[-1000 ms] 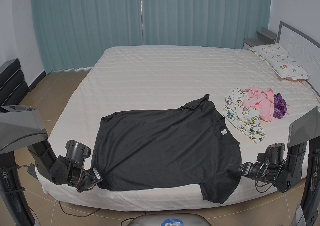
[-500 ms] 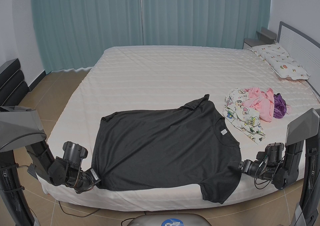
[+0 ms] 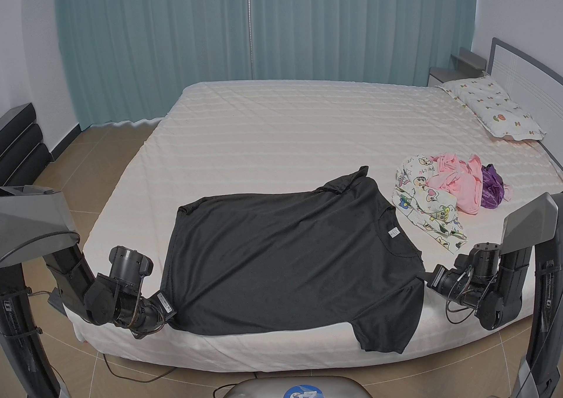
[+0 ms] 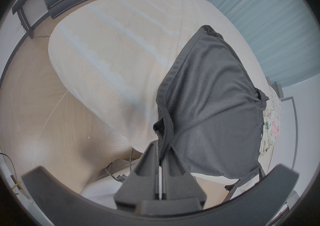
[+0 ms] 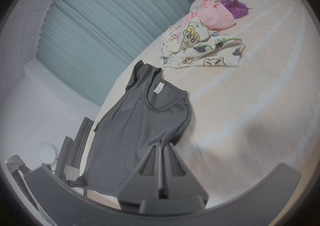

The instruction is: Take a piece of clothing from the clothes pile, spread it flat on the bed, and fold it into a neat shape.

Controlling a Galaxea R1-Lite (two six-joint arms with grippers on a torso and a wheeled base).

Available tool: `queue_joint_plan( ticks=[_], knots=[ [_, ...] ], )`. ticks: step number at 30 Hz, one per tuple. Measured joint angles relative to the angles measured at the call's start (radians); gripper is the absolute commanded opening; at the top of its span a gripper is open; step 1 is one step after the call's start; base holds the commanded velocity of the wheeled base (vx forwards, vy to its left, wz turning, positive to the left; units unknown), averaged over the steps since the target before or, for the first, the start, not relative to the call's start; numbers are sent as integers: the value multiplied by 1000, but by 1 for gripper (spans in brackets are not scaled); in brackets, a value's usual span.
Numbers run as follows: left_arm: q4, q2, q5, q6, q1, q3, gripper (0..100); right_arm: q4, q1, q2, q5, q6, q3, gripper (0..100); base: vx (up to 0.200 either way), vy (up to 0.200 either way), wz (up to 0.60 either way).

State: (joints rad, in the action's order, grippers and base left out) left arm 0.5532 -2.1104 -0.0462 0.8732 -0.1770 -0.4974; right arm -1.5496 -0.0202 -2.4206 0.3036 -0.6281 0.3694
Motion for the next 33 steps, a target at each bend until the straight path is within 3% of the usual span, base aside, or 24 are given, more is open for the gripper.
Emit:
queue_joint_plan(
  ticks=[7, 13, 14, 19, 24, 33],
  knots=[
    [0, 8, -2, 2, 4, -2, 0, 31, -9, 63, 0, -8, 17, 0, 0, 0, 0],
    [10, 12, -16, 6, 5, 2, 0, 141, -11, 55, 0, -9, 166, 0, 0, 0, 0],
    [13, 13, -18, 9, 6, 3, 0, 153, -13, 51, -1, -9, 191, 100, 0, 0, 0],
    [35, 16, -27, 34, 7, 6, 0, 209, -24, 12, -5, -9, 309, 100, 0, 0, 0],
    [56, 16, -29, 41, 13, 7, 0, 220, -28, -4, -20, -8, 320, 100, 0, 0, 0],
    [75, 16, -56, 59, 29, 6, 0, 247, -33, 106, -31, -8, 106, 100, 0, 0, 0]
  ],
)
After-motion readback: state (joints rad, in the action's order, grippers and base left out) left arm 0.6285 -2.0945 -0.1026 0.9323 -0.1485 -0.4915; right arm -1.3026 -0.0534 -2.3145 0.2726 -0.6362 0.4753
